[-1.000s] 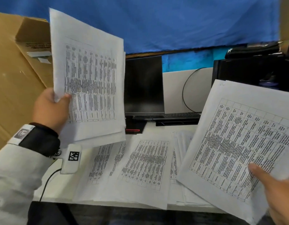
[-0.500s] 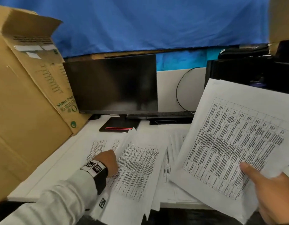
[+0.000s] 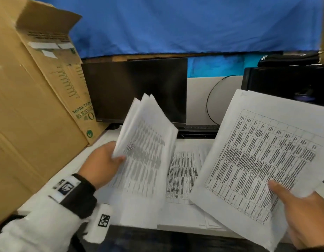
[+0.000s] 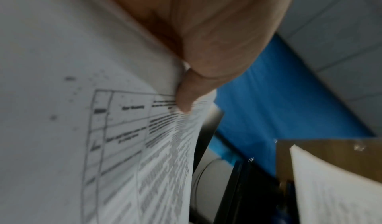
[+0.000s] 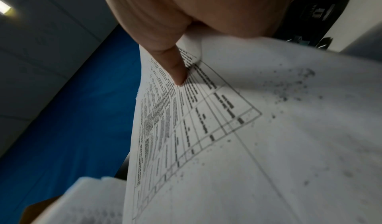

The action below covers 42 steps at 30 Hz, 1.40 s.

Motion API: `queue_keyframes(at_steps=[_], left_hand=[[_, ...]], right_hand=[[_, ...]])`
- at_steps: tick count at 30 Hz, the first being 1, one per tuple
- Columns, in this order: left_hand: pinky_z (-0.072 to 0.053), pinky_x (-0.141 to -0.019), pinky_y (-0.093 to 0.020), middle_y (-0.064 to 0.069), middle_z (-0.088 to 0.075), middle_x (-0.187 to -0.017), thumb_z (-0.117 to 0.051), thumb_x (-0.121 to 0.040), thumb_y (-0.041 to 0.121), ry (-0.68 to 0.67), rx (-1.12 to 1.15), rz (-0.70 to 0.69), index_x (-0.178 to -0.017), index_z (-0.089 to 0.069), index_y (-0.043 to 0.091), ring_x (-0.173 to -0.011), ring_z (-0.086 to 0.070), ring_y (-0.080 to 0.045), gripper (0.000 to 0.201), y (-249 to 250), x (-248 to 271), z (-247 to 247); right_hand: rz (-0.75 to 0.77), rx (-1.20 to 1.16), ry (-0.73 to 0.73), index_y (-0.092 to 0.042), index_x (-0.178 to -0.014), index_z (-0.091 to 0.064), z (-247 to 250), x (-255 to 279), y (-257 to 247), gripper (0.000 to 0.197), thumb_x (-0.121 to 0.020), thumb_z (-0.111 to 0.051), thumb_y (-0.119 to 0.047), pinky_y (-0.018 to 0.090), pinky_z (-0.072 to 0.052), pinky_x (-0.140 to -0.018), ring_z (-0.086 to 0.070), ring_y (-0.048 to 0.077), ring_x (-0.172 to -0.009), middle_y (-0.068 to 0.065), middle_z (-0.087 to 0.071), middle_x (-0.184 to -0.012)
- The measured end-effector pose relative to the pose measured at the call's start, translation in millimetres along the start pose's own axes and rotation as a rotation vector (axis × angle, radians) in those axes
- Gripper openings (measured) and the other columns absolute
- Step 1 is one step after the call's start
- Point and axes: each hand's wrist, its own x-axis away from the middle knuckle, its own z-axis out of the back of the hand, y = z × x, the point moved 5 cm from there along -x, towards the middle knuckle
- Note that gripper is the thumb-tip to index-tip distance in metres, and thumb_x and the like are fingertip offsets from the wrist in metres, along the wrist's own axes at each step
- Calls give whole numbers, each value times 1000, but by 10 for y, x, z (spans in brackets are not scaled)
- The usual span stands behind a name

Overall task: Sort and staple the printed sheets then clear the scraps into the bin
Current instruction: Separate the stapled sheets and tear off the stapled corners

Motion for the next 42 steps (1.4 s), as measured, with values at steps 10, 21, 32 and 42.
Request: queue_keyframes(at_steps=[10, 21, 32, 42], left_hand=[[-57, -89, -41, -7, -75, -113, -62, -94, 12, 222, 810, -195, -114, -68, 23, -103, -72, -23, 23, 118, 198, 536], [-54, -97, -42, 11, -75, -113, -60, -98, 24, 45, 756, 24, -118, -65, 33, -106, -70, -11, 23, 10, 276, -647], [-53, -81, -14, 28, -68, -111, -59, -97, 22, 178, 756, -180, -116, -51, 44, -104, -65, 7, 31, 333, 227, -499], [-47, -82, -24, 22, -69, -108, -53, -100, 22, 152, 812, -87, -105, -56, 49, -99, -64, 3, 28, 169, 386, -824]], right_hand=[[190, 89, -316, -34, -108, -68, -886, 294, -525, 33, -88, -67, -7, 28, -54, -74, -72, 8, -87, -11, -76, -96], [147, 38, -631, -32, -112, -69, -1411, 756, -598, 45, -97, -35, -58, 22, -58, -78, -73, 6, -91, -12, -77, -98], [452, 219, -503, -44, -112, -54, -1421, 667, -804, 42, -91, -63, -9, 2, -48, -63, -64, -13, -91, -31, -68, -100], [377, 121, -468, -43, -111, -48, -1402, 660, -641, 47, -95, -50, 2, 14, -47, -66, -65, -12, -87, -34, -66, -98]])
